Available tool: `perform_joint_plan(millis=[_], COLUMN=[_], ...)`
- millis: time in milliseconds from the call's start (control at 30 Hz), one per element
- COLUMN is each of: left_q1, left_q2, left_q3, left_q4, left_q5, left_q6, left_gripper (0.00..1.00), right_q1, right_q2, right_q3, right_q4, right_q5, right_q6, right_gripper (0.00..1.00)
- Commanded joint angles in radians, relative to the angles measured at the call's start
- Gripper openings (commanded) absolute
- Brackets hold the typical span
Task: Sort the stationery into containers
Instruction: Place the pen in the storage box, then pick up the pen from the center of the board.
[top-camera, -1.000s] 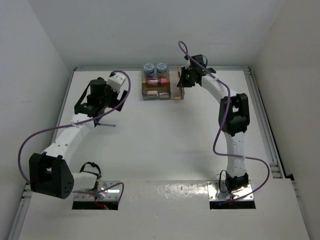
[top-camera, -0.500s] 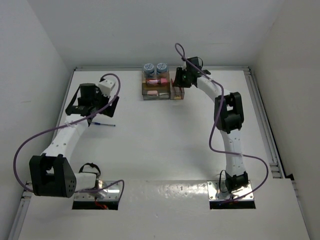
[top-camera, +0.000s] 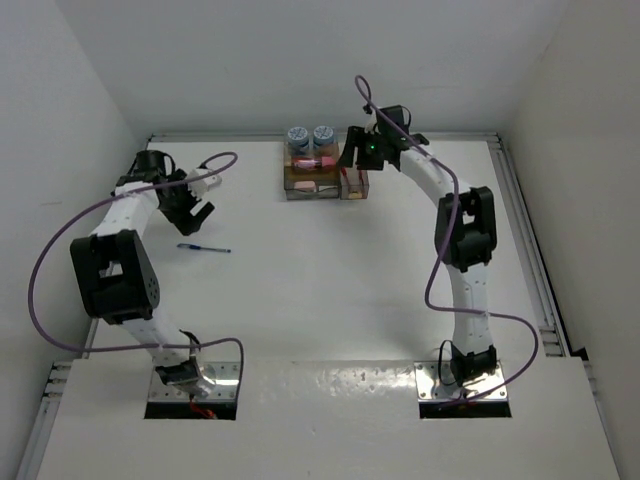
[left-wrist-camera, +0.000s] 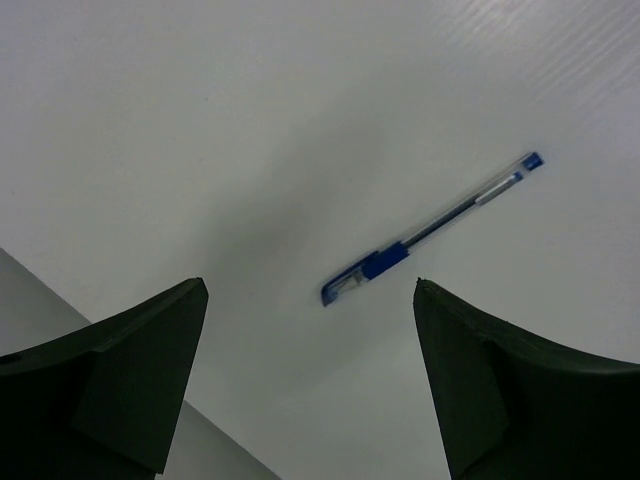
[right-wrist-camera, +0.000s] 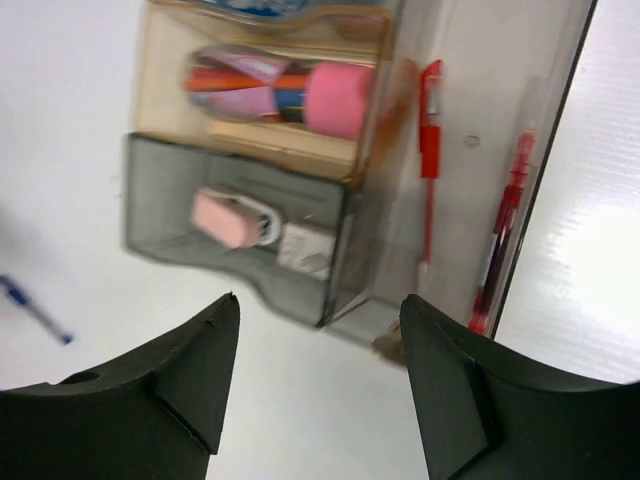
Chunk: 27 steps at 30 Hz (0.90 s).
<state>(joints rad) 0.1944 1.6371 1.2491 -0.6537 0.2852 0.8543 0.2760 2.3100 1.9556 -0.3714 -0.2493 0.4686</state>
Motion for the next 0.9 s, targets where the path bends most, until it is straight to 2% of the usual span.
perform_joint_plan(millis=[0,133,267,467,600,867], left_q1=[0.059,0.111,0.111,0.105,0.105,0.091], left_q2=[0.065,0.164,0.191,0.193,0.242,0.300], left_q3=[0.114,0.193,0.178,0.090,0.105,0.119], left_q4=[-0.121,-0.217,-0.244,-0.176,-0.175,-0.176], left_q5=[0.100,0.167,0.163,0.158,0.167,0.167], left_q6=[0.260,0.431,0.518,0.546,0.540,0.572], left_gripper=[0.90,0.85,0.85,0.87,0.87,0.86], right_q1=[-0.020,-0.043,-0.058,-0.070,-0.087,-0.104], right_q2=[-0.161,-0.204,-0.224,-0.244,-0.244,-0.241], right_q3=[-0.021,-0.050,-0.057,-0.070,-0.072,-0.072], right_q4=[0.011,-0.043,-0.102,-0.161,-0.182,-0.201], right_q5=[-0.116,-0.208,-0.251,-0.307,-0.384,-0.406], right_q6=[0.005,-0.015,-0.056,-0.090,-0.071,-0.077], right_gripper=[0.65,0.65,0.67,0.70,0.73,0.73])
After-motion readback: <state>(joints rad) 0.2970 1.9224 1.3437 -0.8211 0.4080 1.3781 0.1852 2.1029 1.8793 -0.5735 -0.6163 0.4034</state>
